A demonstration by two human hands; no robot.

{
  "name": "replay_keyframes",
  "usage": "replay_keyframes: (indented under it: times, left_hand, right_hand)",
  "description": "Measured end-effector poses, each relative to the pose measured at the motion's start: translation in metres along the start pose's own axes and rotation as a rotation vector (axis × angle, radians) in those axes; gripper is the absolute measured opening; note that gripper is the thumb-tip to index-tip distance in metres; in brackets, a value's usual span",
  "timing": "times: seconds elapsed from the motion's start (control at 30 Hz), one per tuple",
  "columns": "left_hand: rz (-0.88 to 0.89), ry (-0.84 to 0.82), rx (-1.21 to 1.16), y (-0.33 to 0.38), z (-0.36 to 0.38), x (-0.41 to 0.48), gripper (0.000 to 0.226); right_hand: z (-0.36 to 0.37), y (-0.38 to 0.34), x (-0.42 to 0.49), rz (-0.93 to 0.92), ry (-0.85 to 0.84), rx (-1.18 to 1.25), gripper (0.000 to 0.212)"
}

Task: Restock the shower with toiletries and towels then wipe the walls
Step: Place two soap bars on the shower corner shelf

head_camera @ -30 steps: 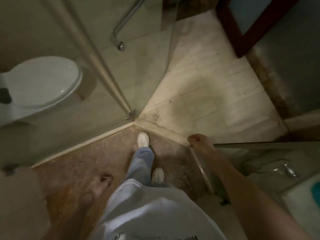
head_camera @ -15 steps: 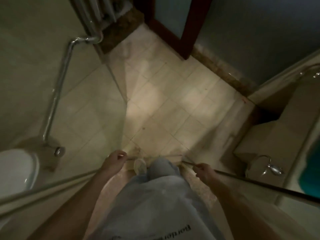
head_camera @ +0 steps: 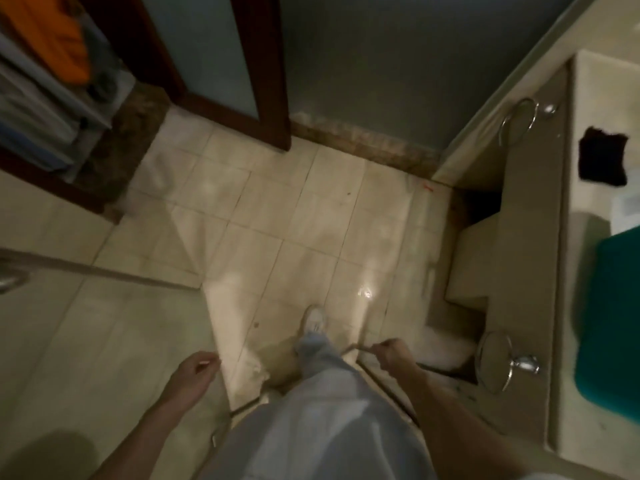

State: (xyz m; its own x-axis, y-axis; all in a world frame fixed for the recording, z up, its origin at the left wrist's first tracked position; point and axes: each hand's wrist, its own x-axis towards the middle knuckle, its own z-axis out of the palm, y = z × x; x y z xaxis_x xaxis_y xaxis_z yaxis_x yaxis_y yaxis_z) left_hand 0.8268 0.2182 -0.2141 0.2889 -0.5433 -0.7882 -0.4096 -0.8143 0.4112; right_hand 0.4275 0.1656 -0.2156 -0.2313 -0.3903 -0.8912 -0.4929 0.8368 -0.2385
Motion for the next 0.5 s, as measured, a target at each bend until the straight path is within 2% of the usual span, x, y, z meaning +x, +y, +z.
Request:
replay_keyframes:
  times: [0.07,0.23,0.33,0.5]
  left_hand:
    - [-0.048,0.01,-0.023,0.024,-0.001,0.015,0.006]
    - [-0.078,-0.024,-0.034,0.094,0.0,0.057,0.007]
    - [-0.043,-0.063,-0.005,0.146,0.008,0.068,0.009]
    - [-0.03,-0.132,0.078,0.23,0.014,0.114,0.009]
  right_hand:
    - [-0.025,-0.035,0.018,-0.042,0.003,0.007,0.027]
    - [-0.101,-0.116,0.047,-0.24,0.13,-0.01,0.031]
    - [-0.143,-0.133,0.054,-0.252,0.161,0.081,0.033]
    - [-0.181,-0.117,0.068,-0.178,0.196,0.206,0.031]
